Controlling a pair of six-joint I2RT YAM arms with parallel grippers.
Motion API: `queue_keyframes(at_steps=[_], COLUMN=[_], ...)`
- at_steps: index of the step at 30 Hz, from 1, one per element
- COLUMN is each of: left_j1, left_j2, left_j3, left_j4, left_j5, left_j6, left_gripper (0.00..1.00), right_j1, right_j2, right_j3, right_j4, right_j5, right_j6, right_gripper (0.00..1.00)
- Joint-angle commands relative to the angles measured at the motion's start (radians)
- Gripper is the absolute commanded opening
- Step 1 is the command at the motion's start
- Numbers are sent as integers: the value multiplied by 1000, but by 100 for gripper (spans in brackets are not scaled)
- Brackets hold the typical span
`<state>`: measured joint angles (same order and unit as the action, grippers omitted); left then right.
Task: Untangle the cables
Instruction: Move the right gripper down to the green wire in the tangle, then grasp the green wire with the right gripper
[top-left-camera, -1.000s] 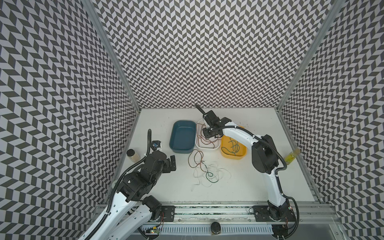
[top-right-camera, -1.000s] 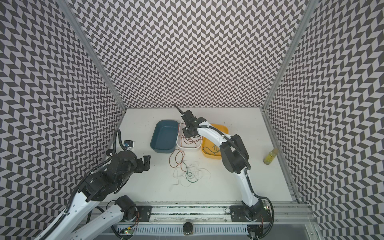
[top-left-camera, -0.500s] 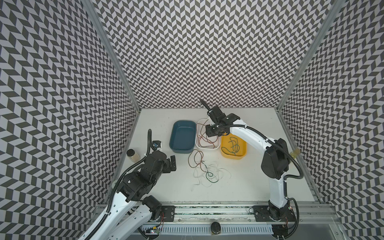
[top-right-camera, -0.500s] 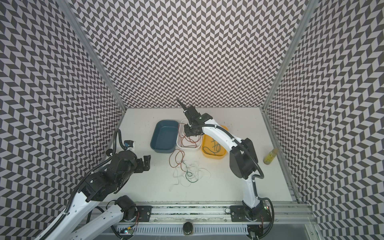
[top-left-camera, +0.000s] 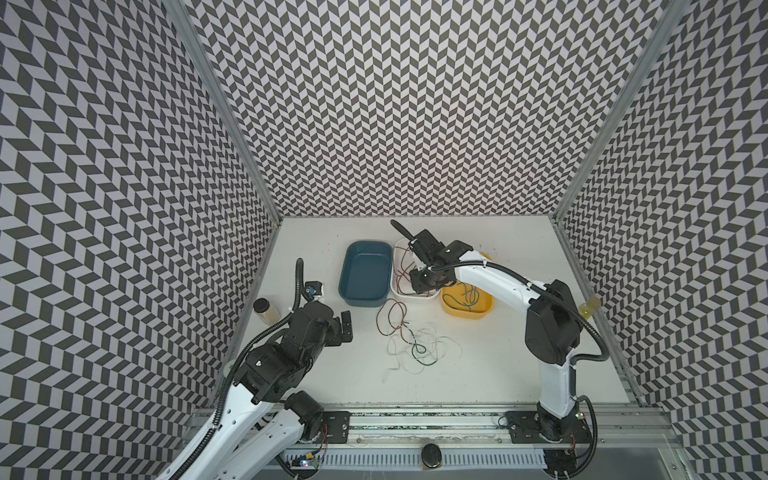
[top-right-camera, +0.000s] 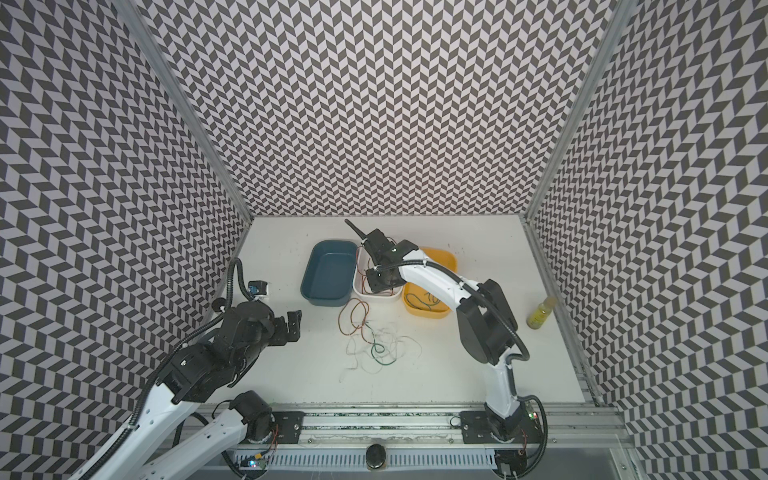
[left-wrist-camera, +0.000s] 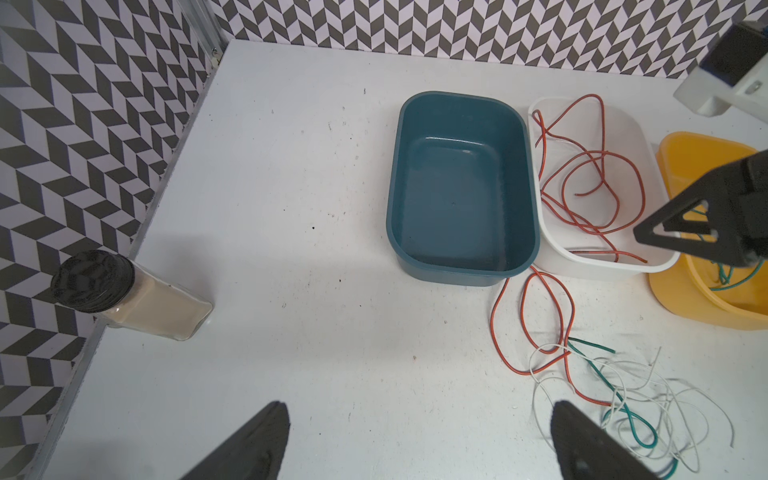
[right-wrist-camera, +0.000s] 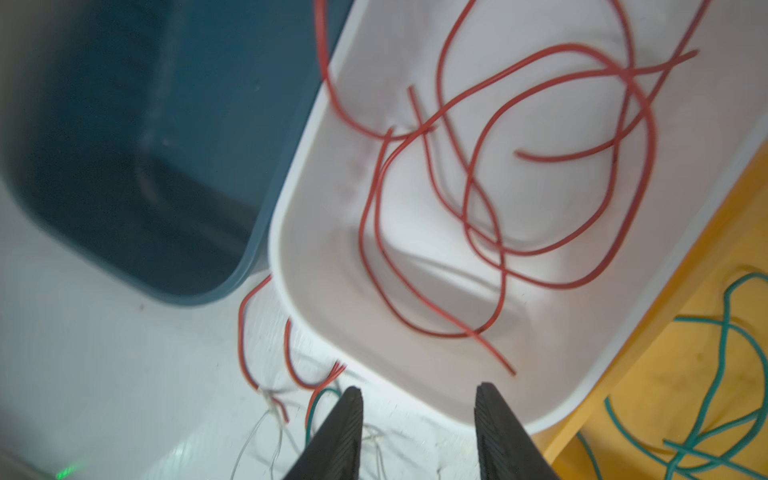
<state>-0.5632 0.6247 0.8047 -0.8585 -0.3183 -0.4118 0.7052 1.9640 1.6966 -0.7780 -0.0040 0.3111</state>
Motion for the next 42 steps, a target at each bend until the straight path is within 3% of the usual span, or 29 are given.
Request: queue_keyframes(at_steps=[1,8,14,26,42], left_j1=[5,5,5,6,5], left_j2=[-8,-8,-9,-10,-9], left_j3=[-10,-10,-10,-10,-10], left_j4=[13,13,12,12,13], left_j5=[-7,-7,-8,-10,-7], left_j6=[7,8,7,7,8], left_gripper=[100,100,100,100,100], right_j1=[56,156,189,188,156], right_j2=[-97,-202,-173,-56,5], right_j3=[-43,-231,-302,-283,-257], right_j4=[33,136,184,208,211], right_j5=[-7,-24,-29,-24,-7], right_j6=[-34,-3,30,34,38], right_gripper=[46,46,43,31,26])
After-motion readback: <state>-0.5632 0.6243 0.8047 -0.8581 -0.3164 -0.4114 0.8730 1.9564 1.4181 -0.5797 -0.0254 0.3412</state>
